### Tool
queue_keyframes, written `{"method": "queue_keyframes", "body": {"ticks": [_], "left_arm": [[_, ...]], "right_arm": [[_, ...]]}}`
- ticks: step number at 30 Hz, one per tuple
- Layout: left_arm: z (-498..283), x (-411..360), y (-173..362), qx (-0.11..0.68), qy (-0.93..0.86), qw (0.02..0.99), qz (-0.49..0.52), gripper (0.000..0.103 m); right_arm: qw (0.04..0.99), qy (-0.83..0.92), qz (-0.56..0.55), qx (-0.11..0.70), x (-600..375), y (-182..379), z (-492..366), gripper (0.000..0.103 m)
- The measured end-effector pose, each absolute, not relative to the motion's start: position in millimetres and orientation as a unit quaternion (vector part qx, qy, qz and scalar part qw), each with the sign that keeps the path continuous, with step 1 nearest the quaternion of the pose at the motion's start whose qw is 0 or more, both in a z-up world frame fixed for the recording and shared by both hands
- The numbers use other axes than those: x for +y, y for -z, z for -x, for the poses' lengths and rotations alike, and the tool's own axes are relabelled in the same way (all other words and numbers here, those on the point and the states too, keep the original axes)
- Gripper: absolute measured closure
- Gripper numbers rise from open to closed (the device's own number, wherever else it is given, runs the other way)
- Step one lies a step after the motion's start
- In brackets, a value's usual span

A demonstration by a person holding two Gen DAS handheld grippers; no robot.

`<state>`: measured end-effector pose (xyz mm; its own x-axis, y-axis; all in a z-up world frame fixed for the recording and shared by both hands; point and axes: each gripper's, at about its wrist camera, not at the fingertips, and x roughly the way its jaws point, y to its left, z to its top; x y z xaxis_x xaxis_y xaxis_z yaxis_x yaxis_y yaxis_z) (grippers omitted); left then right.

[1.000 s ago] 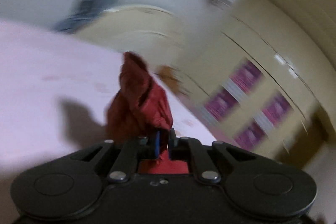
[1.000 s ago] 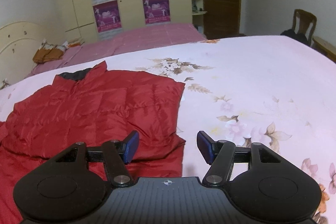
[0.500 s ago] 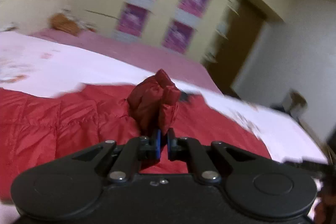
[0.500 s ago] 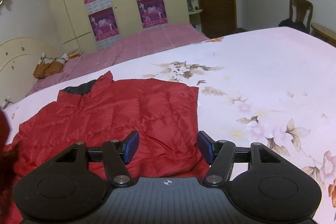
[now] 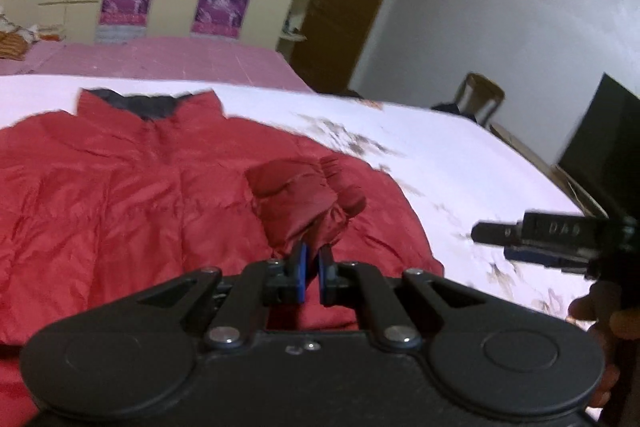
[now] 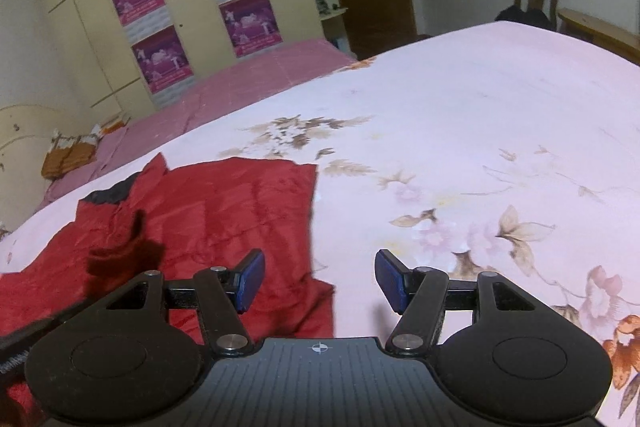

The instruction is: Fold large clothes

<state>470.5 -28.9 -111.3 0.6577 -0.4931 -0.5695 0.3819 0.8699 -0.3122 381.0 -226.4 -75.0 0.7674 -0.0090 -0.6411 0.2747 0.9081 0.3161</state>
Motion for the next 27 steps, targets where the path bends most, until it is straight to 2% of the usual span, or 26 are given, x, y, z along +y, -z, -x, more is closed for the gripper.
{"method": "queue_keyframes", "body": {"ticks": [1,2,3,4,5,8,12,16,21,22,23,24,27], "left_arm": [[-470,-36,111,0.345,0.246,0.902,0.078,0.086],[-471,-40,114,0.351,0.247,0.9,0.075,0.067],[-468,-42,113,0.351,0.251,0.899,0.071,0.056],[-465,-46,112,0.344,0.256,0.901,0.067,0.036],[-461,-45,110,0.336,0.256,0.904,0.062,0.034],[-448,-17,95,0.321,0.247,0.911,0.072,0.046],[-431,66,81,0.281,0.14,0.945,0.089,0.049],[-438,143,92,0.293,0.043,0.949,0.109,0.05],[-454,173,112,0.318,0.026,0.942,0.104,0.053],[-455,173,113,0.319,0.027,0.942,0.099,0.053],[-458,172,115,0.319,0.031,0.942,0.095,0.053],[-460,171,117,0.319,0.036,0.942,0.095,0.053],[-456,164,113,0.312,0.055,0.945,0.082,0.053]], "right_arm": [[0.918,0.077,-0.204,0.333,-229,75,-381,0.042],[0.917,0.073,-0.209,0.333,-231,75,-380,0.042],[0.916,0.067,-0.214,0.333,-232,74,-379,0.042],[0.916,0.064,-0.217,0.332,-233,74,-379,0.042],[0.916,0.061,-0.217,0.332,-232,73,-379,0.042],[0.917,0.043,-0.224,0.327,-228,71,-382,0.041],[0.914,0.001,-0.237,0.329,-213,72,-394,0.041],[0.903,-0.042,-0.248,0.349,-193,82,-417,0.042],[0.873,-0.086,-0.283,0.388,-175,105,-446,0.042],[0.874,-0.093,-0.279,0.387,-171,105,-448,0.046],[0.875,-0.103,-0.272,0.388,-168,104,-449,0.079],[0.877,-0.103,-0.266,0.386,-166,101,-448,0.085],[0.899,-0.098,-0.247,0.349,-169,81,-432,0.086]]}}
